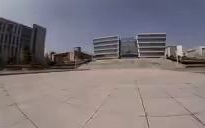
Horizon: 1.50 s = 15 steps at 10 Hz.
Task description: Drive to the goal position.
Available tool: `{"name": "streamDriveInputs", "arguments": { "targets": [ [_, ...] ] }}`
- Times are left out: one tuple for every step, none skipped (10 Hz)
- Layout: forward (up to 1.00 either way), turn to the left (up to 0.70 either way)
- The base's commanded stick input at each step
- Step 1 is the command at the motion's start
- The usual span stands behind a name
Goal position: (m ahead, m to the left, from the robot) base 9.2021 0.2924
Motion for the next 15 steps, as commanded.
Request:
{"name": "streamDriveInputs", "arguments": {
  "targets": [
    [0.70, 0.00],
    [0.70, 0.00],
    [0.70, 0.00],
    [0.70, 0.00],
    [0.70, 0.00],
    [0.70, 0.00],
    [0.70, 0.00],
    [0.70, 0.00],
    [0.70, 0.00],
    [0.70, 0.00],
    [0.70, 0.00],
    [0.70, 0.00],
    [0.70, 0.00],
    [0.70, 0.00],
    [0.70, 0.00]
  ]
}}
